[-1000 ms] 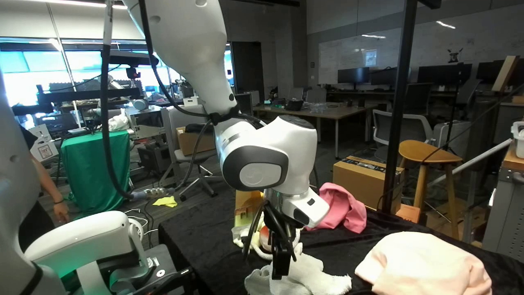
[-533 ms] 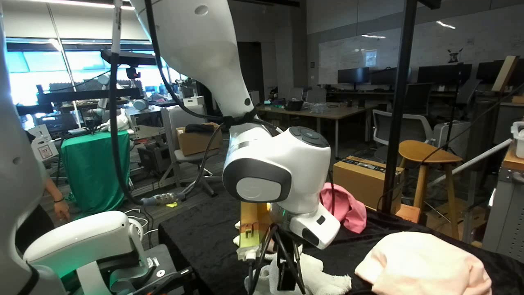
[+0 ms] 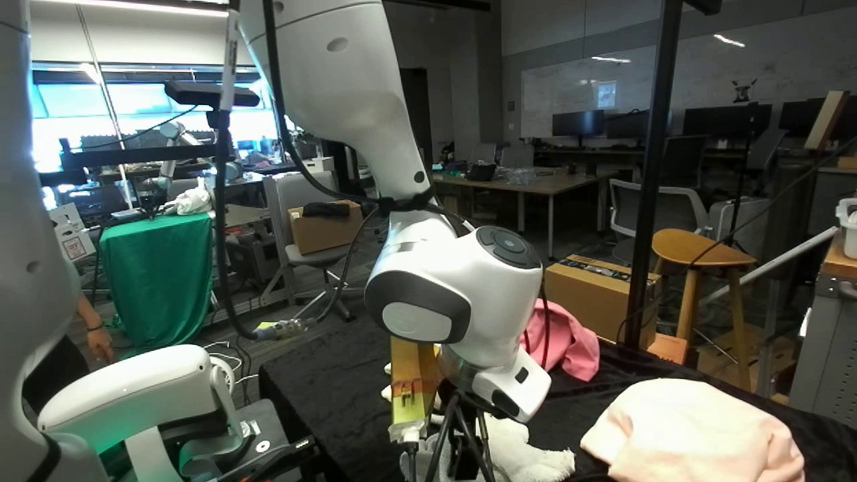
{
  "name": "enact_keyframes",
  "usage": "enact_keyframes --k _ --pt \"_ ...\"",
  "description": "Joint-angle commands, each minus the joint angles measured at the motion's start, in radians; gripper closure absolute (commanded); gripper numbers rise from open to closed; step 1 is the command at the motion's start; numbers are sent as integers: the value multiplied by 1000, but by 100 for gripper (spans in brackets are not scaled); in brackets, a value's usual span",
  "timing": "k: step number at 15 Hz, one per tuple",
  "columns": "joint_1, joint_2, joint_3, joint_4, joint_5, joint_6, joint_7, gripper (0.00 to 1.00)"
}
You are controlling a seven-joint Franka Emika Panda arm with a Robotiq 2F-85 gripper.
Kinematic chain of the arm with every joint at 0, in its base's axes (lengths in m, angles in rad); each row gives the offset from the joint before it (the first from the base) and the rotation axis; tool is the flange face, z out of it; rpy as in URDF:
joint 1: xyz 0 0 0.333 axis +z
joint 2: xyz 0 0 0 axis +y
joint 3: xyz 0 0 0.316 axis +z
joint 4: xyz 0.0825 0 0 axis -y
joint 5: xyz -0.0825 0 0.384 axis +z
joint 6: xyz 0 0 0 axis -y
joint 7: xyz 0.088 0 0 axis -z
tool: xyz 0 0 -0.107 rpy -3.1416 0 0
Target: Put all the objects on the table grouped together.
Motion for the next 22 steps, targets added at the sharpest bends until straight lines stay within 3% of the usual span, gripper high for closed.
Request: enact_keyframes --k 1,6,11,13,22 --pt "10 39 -4 14 -15 44 1 0" --pt "79 80 -76 12 -162 139 136 0" --pt "105 109 -78 38 -167 186 163 0" --pt "103 111 -72 47 -158 190 156 25" --pt "129 84 -87 68 -191 162 166 93"
